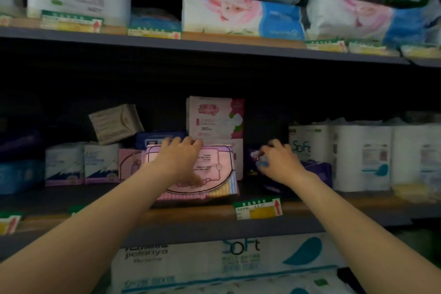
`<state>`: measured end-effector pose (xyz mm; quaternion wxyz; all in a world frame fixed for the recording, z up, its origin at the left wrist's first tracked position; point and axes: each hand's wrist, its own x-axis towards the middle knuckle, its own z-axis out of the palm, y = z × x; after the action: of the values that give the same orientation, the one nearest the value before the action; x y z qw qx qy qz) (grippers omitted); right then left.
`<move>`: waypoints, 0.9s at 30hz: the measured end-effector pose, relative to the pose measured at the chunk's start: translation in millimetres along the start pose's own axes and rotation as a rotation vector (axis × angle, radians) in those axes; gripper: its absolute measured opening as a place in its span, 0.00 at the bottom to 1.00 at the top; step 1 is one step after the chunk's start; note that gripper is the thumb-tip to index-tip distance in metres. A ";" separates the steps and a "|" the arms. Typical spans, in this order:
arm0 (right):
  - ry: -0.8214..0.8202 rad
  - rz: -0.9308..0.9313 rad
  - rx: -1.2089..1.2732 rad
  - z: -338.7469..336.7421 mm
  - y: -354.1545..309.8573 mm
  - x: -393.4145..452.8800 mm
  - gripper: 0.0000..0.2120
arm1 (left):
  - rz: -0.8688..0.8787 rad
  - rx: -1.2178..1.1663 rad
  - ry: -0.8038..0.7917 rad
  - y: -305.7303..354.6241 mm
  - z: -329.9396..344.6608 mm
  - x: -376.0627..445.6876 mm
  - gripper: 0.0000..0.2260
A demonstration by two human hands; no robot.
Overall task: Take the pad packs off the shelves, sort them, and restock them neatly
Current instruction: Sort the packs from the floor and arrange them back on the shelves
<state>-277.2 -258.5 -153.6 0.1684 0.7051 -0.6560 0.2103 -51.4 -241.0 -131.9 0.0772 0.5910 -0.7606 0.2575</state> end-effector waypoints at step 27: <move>0.930 -0.076 0.617 -90.4 -91.9 -33.4 0.02 | -0.338 -0.760 0.956 -46.9 -40.1 -57.9 0.05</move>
<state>-194.2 -176.0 -90.1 0.2334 0.5779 -0.3947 0.6751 1.9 -179.8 -107.9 0.6524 0.4539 -0.5767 0.1892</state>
